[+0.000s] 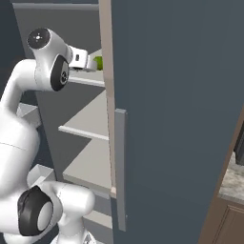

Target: Take the lime, broccoli, and pear from the freezer and place them in the bowl on the counter.

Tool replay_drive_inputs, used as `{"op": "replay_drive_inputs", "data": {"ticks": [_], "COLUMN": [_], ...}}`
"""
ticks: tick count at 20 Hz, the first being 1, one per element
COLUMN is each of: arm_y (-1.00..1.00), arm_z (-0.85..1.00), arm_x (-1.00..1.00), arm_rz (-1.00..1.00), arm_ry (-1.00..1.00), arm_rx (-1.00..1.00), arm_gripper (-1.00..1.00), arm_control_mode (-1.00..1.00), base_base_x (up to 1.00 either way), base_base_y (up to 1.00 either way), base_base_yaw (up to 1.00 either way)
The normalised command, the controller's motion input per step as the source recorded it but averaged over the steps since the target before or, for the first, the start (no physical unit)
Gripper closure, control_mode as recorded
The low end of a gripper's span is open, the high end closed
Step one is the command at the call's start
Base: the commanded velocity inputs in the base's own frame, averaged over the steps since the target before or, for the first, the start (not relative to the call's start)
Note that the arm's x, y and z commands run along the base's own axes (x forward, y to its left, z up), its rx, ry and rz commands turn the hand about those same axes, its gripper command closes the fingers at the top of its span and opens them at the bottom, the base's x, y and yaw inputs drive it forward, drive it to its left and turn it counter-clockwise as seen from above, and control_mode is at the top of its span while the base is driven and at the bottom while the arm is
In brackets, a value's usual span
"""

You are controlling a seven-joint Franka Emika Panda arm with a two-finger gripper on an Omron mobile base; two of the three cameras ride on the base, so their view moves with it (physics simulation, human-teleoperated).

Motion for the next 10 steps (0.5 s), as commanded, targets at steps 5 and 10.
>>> {"op": "replay_drive_inputs", "data": {"ticks": [5,10], "arm_y": [0.0,0.0], "arm_z": [-0.03,-0.09], "arm_x": [0.72,0.39], "arm_rz": [0.0,0.0], "arm_ry": [0.02,0.0], "arm_rx": [0.0,0.0], "arm_gripper": [-1.0,-1.0], "arm_control_mode": [-1.0,-1.0], "base_base_x": [0.0,0.0], "base_base_y": [0.0,0.0], "base_base_yaw": [0.0,0.0]}}
